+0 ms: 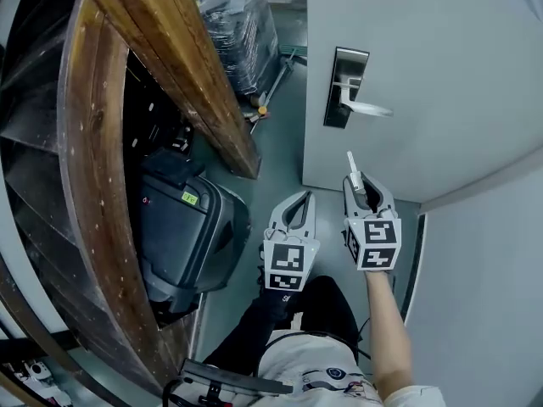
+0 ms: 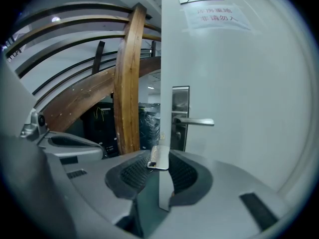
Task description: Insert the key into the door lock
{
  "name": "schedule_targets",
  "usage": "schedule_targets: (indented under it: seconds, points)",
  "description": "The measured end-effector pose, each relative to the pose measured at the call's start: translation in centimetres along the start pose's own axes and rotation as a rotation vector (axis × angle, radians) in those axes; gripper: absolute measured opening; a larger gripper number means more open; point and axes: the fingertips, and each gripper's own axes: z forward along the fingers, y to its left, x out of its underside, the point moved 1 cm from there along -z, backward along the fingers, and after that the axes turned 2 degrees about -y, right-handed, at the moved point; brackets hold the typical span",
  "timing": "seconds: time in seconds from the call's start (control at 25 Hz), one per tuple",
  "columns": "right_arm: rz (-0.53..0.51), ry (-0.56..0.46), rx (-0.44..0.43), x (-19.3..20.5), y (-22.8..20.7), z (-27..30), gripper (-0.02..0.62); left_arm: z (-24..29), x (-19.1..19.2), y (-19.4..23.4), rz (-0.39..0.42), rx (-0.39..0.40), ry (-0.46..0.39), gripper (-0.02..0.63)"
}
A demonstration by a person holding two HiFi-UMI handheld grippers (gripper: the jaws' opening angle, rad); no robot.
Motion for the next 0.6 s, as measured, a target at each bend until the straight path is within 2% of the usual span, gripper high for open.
schedule_targets:
  seconds: [0.6]
  points:
    - [-0.024, 0.042, 0.067, 1.1, -3.3, 10.5, 0.12, 4.7, 3.0, 3.8, -0.017, 0.015, 0.002, 0.005]
